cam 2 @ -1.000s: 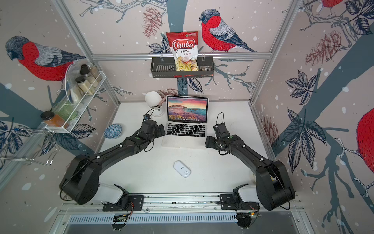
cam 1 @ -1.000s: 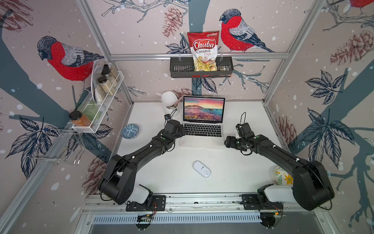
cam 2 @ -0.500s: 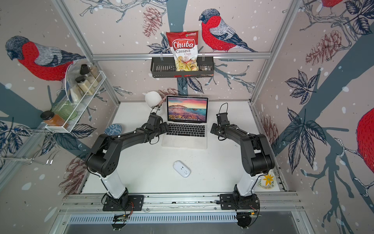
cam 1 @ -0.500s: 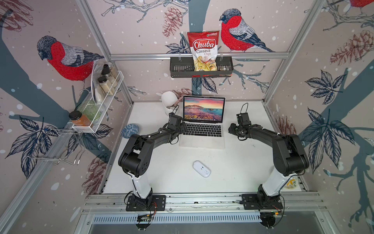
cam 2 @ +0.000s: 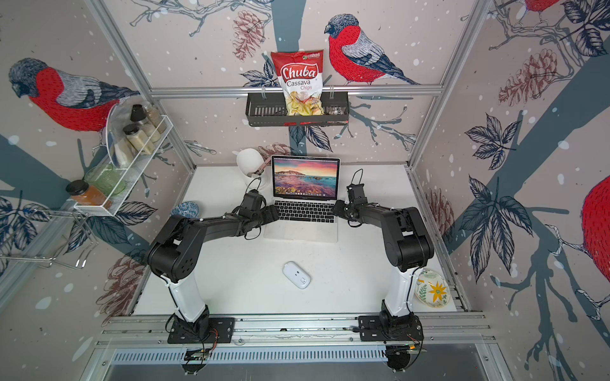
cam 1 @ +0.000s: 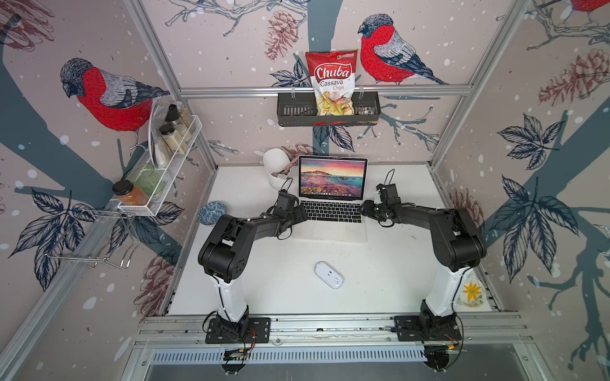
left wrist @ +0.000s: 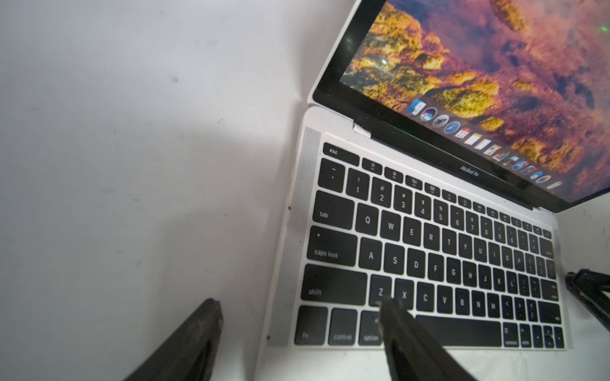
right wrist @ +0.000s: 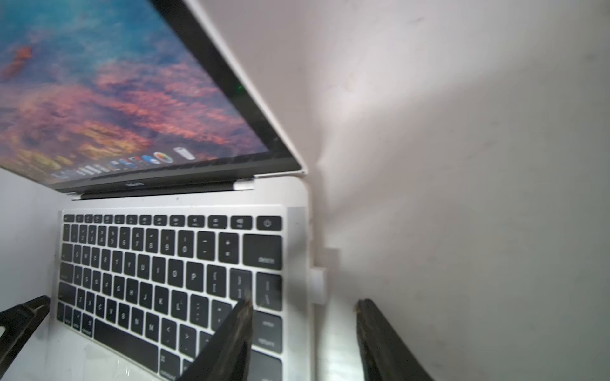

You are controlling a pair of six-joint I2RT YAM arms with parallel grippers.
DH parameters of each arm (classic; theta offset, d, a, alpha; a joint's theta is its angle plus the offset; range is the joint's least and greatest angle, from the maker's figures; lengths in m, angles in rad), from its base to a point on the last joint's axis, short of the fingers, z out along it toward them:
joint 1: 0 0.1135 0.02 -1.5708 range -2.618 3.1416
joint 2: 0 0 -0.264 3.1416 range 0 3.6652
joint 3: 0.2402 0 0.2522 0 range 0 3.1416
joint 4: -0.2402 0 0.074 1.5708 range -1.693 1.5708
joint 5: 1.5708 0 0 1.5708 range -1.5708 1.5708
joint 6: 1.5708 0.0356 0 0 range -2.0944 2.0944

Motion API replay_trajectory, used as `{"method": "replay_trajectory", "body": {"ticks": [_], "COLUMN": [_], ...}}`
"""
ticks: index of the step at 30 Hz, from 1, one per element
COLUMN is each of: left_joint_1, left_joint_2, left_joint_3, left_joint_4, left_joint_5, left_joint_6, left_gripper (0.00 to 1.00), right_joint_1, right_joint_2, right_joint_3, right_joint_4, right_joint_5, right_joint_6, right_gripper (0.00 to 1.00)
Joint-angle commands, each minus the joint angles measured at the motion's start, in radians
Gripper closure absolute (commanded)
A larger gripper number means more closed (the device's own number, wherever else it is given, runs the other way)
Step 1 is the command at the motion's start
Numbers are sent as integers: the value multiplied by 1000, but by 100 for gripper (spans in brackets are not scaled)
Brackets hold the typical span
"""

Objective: Remove the wireless mouse receiver from the laptop
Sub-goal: Adjust the laptop at the center of the board.

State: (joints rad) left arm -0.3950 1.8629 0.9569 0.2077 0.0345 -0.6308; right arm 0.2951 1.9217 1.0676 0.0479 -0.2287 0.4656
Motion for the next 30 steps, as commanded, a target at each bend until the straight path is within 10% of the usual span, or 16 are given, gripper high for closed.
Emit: {"method": "replay_trajectory", "body": {"ticks": [1, 30], "left_joint_1": [2, -38], "left_joint_2": [16, -14], "left_joint_3": [-16, -112], "left_joint_4": [28, 82], "left_joint_5": [35, 66], "left_joint_6": [-14, -49], "left_gripper": [20, 22], "right_joint_1": [21, 86], "right_joint_2": [26, 57], "right_joint_3": [4, 13], "right_joint_4": [-61, -91], "right_joint_5": [-23, -2], "right_joint_6": [5, 11], "right_gripper": [46, 45]}}
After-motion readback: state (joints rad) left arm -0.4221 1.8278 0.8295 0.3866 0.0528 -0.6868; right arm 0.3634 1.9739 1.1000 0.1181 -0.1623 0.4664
